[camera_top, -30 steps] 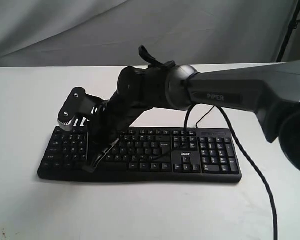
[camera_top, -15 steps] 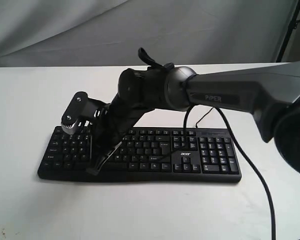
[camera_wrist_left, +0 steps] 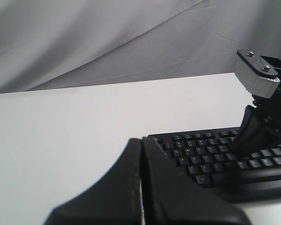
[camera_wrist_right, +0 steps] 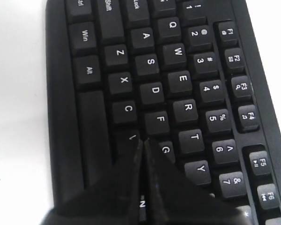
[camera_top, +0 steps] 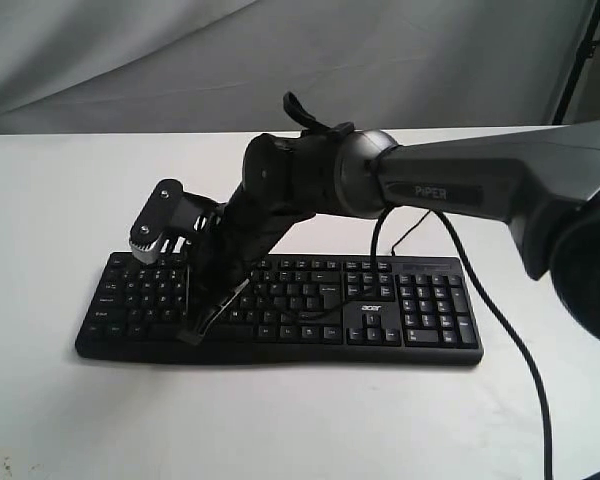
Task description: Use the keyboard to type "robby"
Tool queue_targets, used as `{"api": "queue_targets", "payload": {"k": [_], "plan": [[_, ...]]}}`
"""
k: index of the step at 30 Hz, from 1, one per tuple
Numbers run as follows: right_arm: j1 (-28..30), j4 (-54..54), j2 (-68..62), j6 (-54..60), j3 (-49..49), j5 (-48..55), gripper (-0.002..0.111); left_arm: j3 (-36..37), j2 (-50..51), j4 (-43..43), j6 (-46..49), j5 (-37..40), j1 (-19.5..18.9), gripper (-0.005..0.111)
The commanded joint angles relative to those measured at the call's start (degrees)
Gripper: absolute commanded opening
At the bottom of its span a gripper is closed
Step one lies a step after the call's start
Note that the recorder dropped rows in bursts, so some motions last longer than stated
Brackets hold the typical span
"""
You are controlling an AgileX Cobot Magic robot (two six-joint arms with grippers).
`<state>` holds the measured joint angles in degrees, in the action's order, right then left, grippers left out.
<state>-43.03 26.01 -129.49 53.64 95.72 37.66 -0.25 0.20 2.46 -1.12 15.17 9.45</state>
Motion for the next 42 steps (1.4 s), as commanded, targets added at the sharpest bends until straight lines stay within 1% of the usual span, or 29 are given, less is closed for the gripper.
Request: {"api": "queue_targets", "payload": {"k": [1, 28, 35, 42], "plan": [[0.3, 0.1, 0.0, -0.1, 0.4, -0.1, 0.0, 0.2, -0.2, 0.3, -0.2, -0.3, 0.4, 0.0], [0.1, 0.6, -2.4, 0.0, 0.3, -0.2, 0.0, 0.2, -0.2, 0.3, -0.2, -0.3, 0.4, 0.0], [0.1, 0.2, 0.4, 0.1, 0.3, 0.1, 0.0, 0.2, -0.2, 0.3, -0.2, -0.3, 0.4, 0.0], [0.1, 0.0, 0.4, 0.1, 0.3, 0.1, 0.0, 0.2, -0.2, 0.3, -0.2, -0.3, 0.4, 0.0]]}}
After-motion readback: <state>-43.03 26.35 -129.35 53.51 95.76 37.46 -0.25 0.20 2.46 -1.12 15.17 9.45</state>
